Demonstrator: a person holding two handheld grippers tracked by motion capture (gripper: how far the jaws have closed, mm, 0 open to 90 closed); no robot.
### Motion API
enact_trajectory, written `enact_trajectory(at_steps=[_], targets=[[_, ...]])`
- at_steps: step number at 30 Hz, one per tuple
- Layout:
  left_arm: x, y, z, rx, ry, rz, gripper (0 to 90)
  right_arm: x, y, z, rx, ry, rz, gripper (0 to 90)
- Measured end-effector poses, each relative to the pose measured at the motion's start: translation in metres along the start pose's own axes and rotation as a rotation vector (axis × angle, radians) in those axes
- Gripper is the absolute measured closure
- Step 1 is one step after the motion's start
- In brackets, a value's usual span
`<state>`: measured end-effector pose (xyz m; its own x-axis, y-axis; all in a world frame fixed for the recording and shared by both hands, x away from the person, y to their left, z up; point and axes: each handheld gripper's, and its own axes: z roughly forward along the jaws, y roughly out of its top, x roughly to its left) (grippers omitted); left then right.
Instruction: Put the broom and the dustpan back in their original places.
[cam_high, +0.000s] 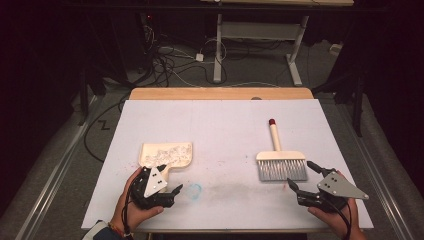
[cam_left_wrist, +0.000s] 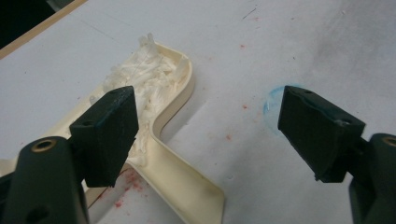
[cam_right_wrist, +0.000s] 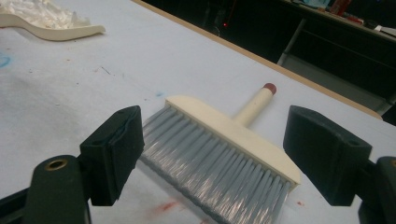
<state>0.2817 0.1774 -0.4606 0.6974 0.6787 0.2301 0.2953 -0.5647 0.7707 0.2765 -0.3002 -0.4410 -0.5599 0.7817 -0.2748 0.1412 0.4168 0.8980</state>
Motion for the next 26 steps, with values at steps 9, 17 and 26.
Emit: enact_trajectory(at_steps=[9, 17, 26], targets=[[0.0008, -0.0002, -0.0001, -0.001, 0.001, -0.002, 19.5, 0.0021, 0.0003, 0.0011, 0.006, 0.0, -0.014, 20.9], [0.0013, 0.0009, 0.0024, 0.002, -0.001, -0.005, 19.5, 0.0015, -0.0004, 0.0011, 0.012, -0.007, -0.019, 20.9], [0.0025, 0.0038, 0.0079, 0.005, -0.008, -0.009, 19.5, -0.0022, -0.0024, 0.0003, 0.01, -0.011, -0.012, 20.7]])
